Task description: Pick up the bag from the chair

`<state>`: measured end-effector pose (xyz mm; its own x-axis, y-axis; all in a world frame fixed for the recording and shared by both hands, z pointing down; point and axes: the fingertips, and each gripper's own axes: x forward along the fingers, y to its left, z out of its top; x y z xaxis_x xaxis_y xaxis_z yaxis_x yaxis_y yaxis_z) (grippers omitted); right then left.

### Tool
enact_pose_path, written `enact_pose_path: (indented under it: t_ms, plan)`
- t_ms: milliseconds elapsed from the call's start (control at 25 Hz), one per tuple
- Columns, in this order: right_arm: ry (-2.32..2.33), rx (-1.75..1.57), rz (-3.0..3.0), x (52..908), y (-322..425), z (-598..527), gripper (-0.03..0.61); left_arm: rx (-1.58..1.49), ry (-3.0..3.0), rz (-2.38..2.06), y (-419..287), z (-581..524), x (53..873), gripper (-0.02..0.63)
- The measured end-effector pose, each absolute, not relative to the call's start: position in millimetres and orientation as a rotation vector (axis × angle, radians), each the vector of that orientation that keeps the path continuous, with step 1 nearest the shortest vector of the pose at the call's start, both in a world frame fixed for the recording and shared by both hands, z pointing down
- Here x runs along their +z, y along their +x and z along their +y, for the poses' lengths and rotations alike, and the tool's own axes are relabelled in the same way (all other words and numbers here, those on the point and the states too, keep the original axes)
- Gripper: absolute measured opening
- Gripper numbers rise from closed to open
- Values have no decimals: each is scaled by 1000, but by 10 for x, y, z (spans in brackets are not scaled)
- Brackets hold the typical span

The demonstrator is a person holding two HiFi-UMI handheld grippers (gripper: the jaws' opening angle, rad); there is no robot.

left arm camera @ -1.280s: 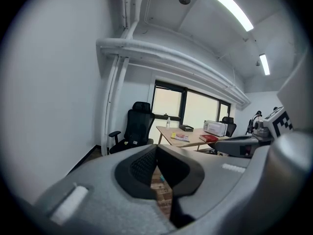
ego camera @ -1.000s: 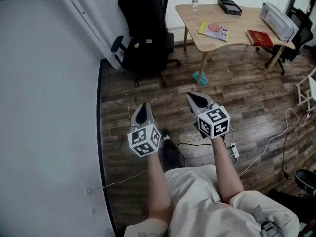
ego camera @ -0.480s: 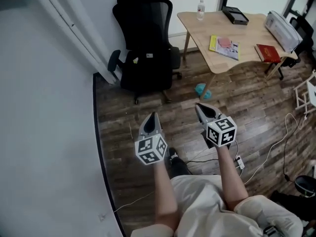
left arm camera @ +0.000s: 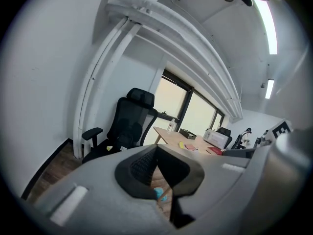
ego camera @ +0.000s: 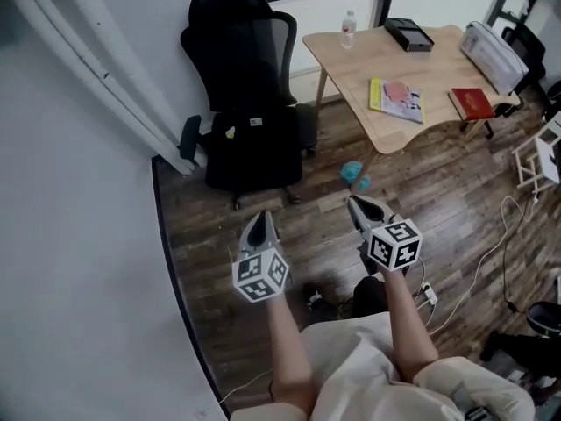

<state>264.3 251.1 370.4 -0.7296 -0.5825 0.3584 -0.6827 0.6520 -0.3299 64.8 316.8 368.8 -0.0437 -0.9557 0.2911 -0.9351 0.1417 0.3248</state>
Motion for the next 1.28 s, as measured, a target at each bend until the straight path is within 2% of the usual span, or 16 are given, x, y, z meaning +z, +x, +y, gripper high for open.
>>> enact_pose_path:
  t_ms: [320, 720, 1280]
  plan:
    - [907, 701, -2708, 3827, 2238, 2073, 0, -70, 1797, -2017, 504, 2828, 3722, 6]
    - [613, 754, -2867, 3545, 1225, 886, 0, -32, 1707, -2208, -197, 1995, 3280, 6]
    - [471, 761, -2836, 3762, 894, -421, 0, 86, 1505, -2310, -479, 1165, 3417, 6]
